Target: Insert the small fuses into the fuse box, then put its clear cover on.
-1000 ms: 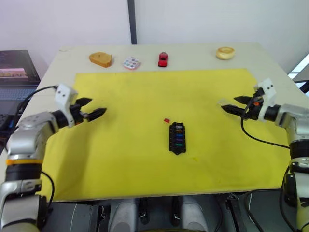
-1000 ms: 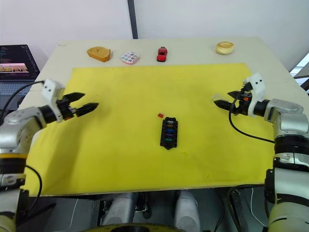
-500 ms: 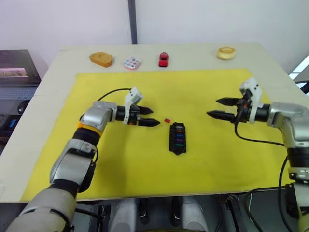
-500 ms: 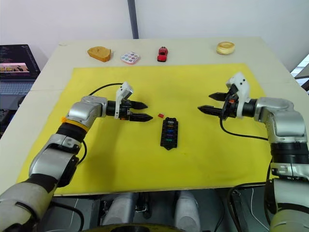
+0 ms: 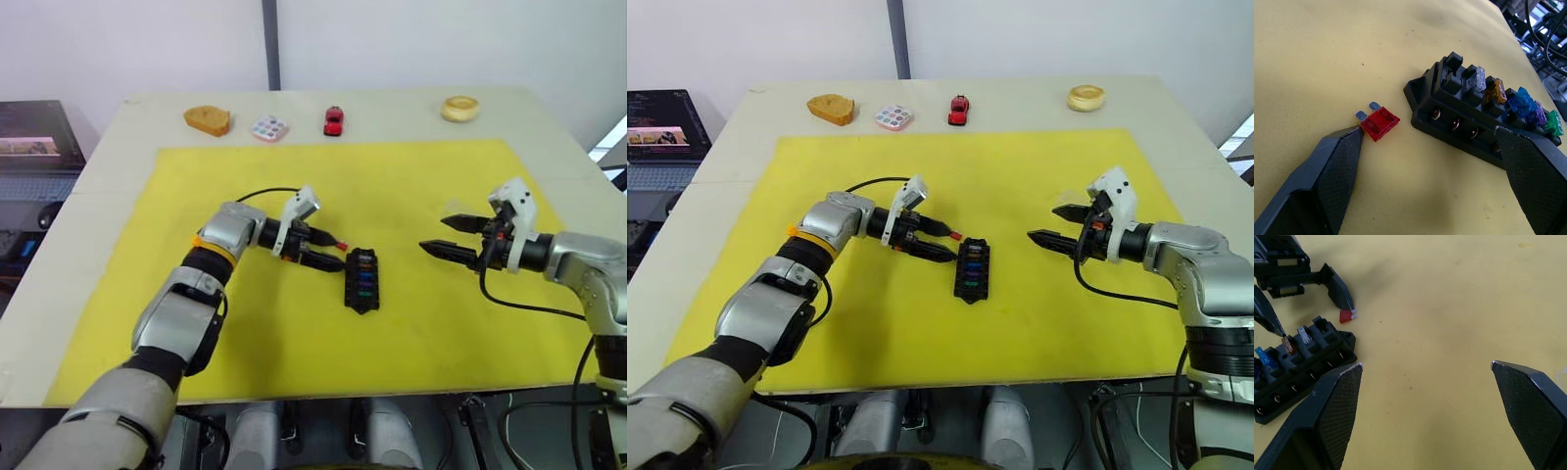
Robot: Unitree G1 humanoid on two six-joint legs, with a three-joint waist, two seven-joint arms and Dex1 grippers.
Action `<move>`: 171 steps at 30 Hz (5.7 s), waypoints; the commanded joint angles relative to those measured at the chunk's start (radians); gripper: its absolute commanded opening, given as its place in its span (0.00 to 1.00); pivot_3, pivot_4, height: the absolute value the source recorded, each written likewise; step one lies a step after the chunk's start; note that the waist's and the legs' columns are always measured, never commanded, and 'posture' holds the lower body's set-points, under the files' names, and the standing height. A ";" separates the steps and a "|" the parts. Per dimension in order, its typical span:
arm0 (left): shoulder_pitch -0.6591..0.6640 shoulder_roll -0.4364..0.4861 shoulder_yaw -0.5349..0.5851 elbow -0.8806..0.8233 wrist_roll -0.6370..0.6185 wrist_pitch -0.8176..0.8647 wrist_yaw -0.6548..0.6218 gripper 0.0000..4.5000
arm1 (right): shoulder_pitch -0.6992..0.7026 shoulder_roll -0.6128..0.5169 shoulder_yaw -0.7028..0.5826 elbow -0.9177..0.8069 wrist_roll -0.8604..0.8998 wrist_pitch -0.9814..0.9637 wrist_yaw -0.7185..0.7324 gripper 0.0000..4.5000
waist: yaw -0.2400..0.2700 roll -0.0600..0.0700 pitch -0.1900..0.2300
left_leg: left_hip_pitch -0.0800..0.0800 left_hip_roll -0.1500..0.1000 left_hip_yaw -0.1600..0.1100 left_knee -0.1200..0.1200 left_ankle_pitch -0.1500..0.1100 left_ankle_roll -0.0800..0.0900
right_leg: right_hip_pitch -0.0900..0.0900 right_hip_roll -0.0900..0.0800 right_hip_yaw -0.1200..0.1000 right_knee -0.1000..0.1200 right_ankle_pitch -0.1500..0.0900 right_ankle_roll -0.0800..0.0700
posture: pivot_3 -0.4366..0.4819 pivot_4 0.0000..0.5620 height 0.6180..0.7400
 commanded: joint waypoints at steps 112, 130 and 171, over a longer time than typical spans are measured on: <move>0.468 0.250 -0.066 -0.888 -0.387 0.579 0.277 1.00 | -0.026 -0.106 0.127 -0.505 0.340 0.203 -0.061 1.00 | 0.044 0.001 0.000 | 0.000 0.003 0.001 -0.001 -0.002 -0.003 | -0.003 0.001 0.002 -0.009 0.000 -0.008 | 0.48 0.27 1.00; 0.468 0.152 0.015 -0.591 -0.333 0.622 0.373 0.21 | -0.014 -0.109 0.106 -0.481 0.319 0.184 -0.086 1.00 | 0.043 0.002 -0.002 | 0.000 0.001 0.000 -0.001 -0.004 -0.001 | 0.001 0.001 0.001 -0.015 0.003 -0.007 | 0.48 0.27 1.00; 0.422 -0.099 0.597 -1.200 -1.227 0.567 1.019 0.00 | -0.543 0.318 -0.078 -0.021 1.143 0.485 -0.780 0.23 | 0.013 0.006 -0.009 | -0.002 0.001 0.003 -0.002 -0.001 0.002 | 0.002 0.007 0.002 -0.012 0.009 0.001 | 0.48 0.27 1.00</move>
